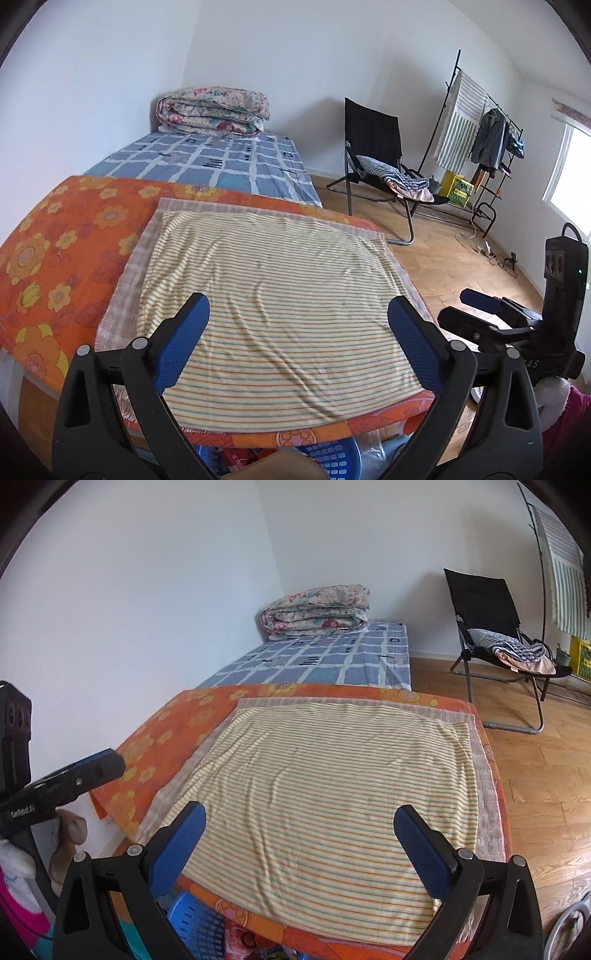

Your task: Collect trash

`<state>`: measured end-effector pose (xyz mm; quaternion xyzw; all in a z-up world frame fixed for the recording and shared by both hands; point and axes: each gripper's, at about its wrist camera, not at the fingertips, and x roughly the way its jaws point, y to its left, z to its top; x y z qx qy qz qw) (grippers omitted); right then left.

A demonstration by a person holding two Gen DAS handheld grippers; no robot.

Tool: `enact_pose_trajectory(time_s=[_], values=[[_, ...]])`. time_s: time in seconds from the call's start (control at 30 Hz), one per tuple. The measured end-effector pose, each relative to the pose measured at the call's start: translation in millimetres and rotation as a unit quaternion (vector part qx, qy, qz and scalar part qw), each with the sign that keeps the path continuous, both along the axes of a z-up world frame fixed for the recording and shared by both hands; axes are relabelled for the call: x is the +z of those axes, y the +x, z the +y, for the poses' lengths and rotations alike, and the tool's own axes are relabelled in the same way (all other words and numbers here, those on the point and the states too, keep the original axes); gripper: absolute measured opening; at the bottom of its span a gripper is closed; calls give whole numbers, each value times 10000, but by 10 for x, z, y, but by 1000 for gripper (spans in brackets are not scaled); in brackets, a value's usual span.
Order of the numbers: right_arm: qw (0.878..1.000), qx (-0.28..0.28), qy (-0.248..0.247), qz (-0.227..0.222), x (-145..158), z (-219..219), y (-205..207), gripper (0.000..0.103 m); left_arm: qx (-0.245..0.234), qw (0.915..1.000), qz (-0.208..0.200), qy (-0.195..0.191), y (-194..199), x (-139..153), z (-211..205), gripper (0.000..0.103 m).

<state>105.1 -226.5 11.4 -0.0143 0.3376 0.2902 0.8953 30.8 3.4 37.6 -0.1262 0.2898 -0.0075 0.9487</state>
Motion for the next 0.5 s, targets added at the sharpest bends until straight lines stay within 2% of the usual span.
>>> enact_pose_trajectory(time_s=[0.17,0.5], values=[[9998,-195,57,91,-41,-51,88,103,-42,9996,-81,272,1,39,-118,99],[9988,-366,183,280,-96,-109,157,103,-102,9990,-2,441,-18,10,-244,99]])
